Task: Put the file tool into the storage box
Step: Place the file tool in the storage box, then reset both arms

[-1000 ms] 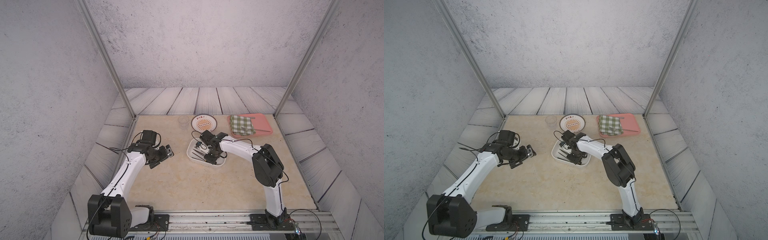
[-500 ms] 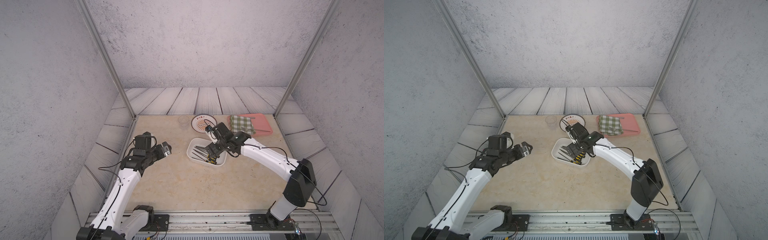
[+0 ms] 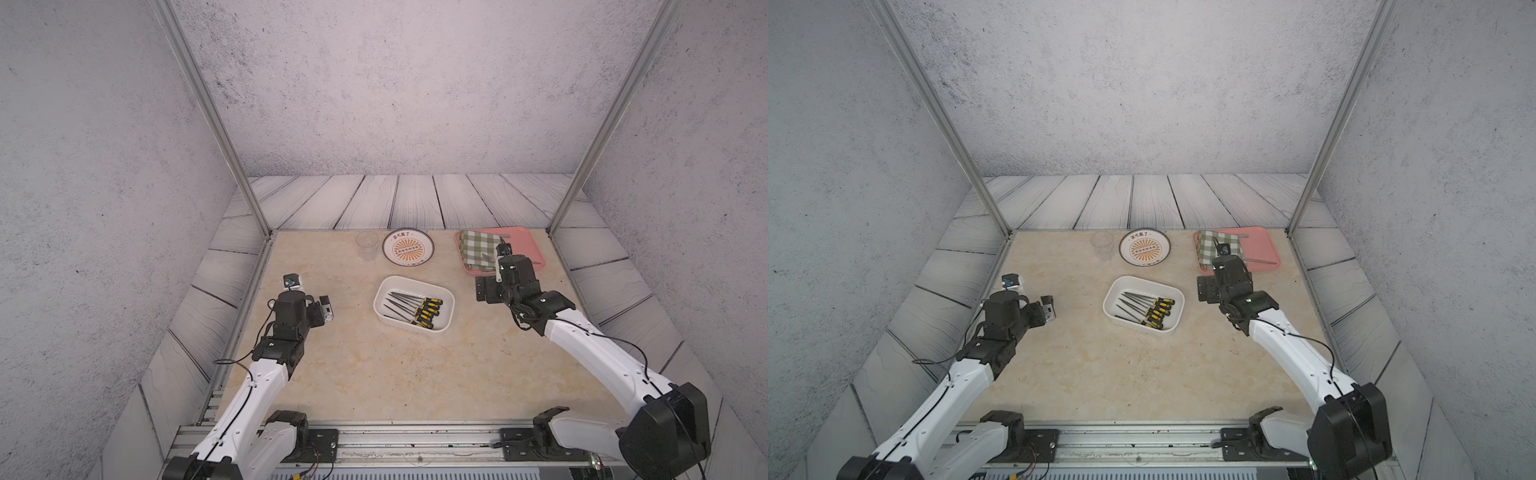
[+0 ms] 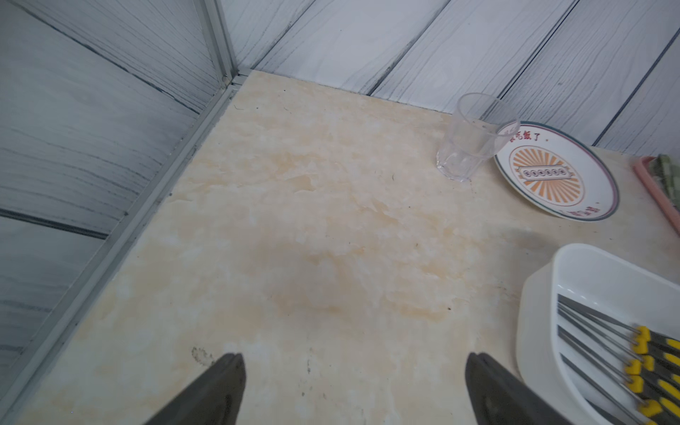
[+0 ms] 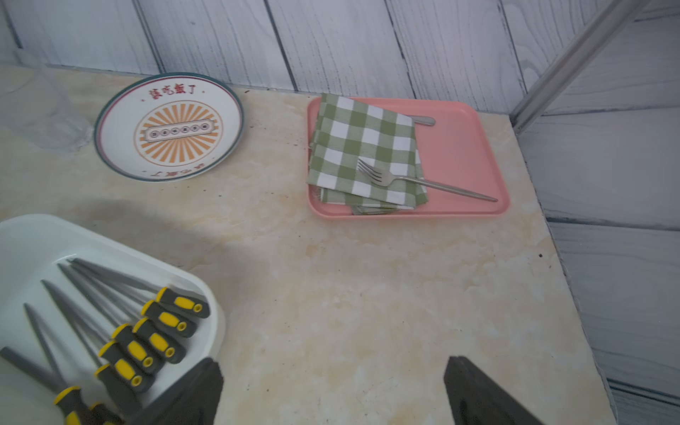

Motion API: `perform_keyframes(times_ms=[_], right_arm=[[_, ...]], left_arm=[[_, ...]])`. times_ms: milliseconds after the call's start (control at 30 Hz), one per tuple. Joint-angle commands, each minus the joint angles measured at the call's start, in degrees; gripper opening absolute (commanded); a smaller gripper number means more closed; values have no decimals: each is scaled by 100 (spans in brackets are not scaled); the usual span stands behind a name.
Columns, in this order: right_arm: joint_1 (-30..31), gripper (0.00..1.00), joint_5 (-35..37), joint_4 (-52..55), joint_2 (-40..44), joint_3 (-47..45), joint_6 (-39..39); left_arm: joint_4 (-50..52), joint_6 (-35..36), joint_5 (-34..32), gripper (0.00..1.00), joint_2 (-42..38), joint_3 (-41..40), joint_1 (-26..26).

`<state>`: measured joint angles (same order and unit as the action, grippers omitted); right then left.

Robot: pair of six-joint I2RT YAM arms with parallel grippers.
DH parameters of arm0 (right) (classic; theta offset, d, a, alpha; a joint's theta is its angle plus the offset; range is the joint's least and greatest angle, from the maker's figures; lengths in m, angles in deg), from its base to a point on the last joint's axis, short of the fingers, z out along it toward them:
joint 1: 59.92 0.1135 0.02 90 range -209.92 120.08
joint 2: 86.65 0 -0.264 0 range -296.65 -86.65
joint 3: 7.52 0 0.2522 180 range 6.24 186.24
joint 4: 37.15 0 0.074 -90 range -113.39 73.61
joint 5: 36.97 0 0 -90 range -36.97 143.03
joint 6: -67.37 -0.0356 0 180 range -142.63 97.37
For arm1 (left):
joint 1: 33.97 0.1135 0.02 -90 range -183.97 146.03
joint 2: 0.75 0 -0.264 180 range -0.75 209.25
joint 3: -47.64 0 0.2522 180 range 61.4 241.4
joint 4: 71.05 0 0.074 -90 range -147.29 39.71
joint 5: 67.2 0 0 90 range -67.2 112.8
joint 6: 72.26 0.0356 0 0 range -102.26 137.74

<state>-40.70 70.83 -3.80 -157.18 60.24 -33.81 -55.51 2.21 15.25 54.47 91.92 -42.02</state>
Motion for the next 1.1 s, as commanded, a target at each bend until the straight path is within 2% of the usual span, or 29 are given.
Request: perform_keyframes(times_ms=[0,233,433,500,600,667,767,833,933,1000,1067], right_arm=[[-566,99,59,-506,65,-501,198],[-1121,99,290,-2238,-343,-1563,710],[-1379,99,398,-3111,-996,-1749,665],[-1424,99,416,-3491,-1153,-1817,681],[-1543,99,248,-4071,-1435,-1875,619],[-1597,99,28,-4124,-1541,-1777,610],[-1646,99,-388,-4809,-1750,-1982,661],[-1667,99,-450,-4815,-1652,-2074,627],[-1702,99,-778,-5680,-1613,-2597,747],[-1701,99,-863,-6653,-1868,-2938,830],[-1703,99,-865,-6635,-1891,-2917,821]], left_arm=[[-1249,563,-500,98,373,-139,-2],[-2721,1125,-535,98,1183,-569,81],[-3743,1100,-806,98,1759,-941,181],[-3870,1263,-705,98,1831,-903,254],[-3859,1351,-775,98,2153,-694,324],[-4351,1463,-694,99,2395,-797,388],[-5173,1452,-480,98,2902,-990,494],[-5171,1553,-282,98,3187,-858,496],[-4714,1557,-23,98,3220,-589,572],[-4678,1544,104,99,3263,-538,628],[-4491,1531,207,98,3229,-482,671]])
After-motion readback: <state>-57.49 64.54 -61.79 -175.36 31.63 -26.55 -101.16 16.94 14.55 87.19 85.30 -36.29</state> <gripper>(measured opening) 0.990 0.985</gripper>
